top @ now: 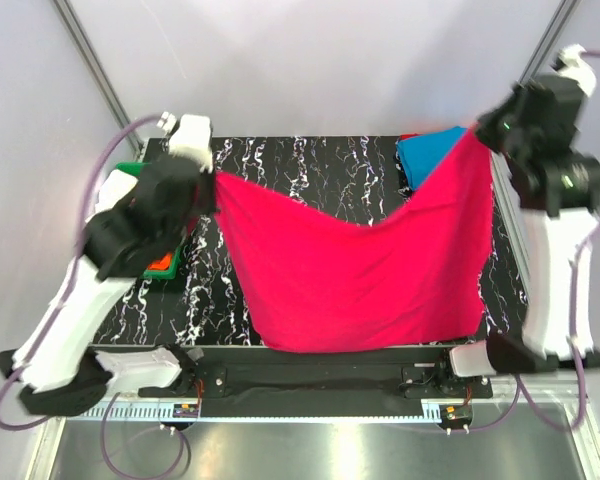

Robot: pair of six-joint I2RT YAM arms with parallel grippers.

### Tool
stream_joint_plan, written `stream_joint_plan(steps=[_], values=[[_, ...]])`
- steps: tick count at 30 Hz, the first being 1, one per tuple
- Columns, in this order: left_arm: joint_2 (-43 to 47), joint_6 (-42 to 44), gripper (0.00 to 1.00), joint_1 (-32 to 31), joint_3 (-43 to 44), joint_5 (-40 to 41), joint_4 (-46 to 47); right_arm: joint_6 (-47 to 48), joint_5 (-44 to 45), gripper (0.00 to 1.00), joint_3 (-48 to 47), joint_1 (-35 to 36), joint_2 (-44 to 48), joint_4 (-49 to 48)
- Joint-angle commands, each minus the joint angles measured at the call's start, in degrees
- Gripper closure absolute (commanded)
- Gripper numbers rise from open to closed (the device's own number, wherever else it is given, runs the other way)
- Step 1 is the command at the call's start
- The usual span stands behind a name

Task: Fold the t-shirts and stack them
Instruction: Flatten the tshirt out

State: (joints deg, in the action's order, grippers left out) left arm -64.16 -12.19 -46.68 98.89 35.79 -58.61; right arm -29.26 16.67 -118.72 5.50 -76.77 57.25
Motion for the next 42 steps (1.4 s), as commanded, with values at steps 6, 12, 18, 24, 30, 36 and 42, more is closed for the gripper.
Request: stream_joint_plan(steps=[6, 12, 18, 24, 30, 36, 42], values=[[-21.7, 8.8, 1.00, 20.9, 20.5, -8.4, 19.6, 4.4, -7.0, 1.00, -38.1, -0.4, -27.4, -11.3], [-24.7, 5.8, 1.00, 26.0, 30.9, -16.8, 26.5, 3.5, -3.9, 1.00, -45.3, -5.1, -29.9, -15.5], [-14.5, 9.3, 1.00, 26.0, 16.4, -20.5, 39.0, 6.3, -2.2, 1.00, -26.7, -9.4, -17.7, -29.2], [-5.8, 11.0, 1.00, 26.0, -7.8, -21.3, 43.3, 6.4, -6.6, 1.00, -5.5, -9.7, -8.8, -28.6], [4.9, 4.2, 1.00, 26.0, -33.1, -21.8, 43.4, -2.9, -9.4, 1.00, 30.9, -9.6, 10.9, -28.5], [10.6, -3.9, 1.00, 26.1, -48.8, -21.2, 34.9, -5.4, -16.6, 1.00, 54.8, -9.7, 25.6, -23.8], [10.9, -10.9, 1.00, 26.2, -54.9, -18.0, 27.6, -10.6, -17.4, 1.00, 66.7, -9.7, 33.6, -13.4]])
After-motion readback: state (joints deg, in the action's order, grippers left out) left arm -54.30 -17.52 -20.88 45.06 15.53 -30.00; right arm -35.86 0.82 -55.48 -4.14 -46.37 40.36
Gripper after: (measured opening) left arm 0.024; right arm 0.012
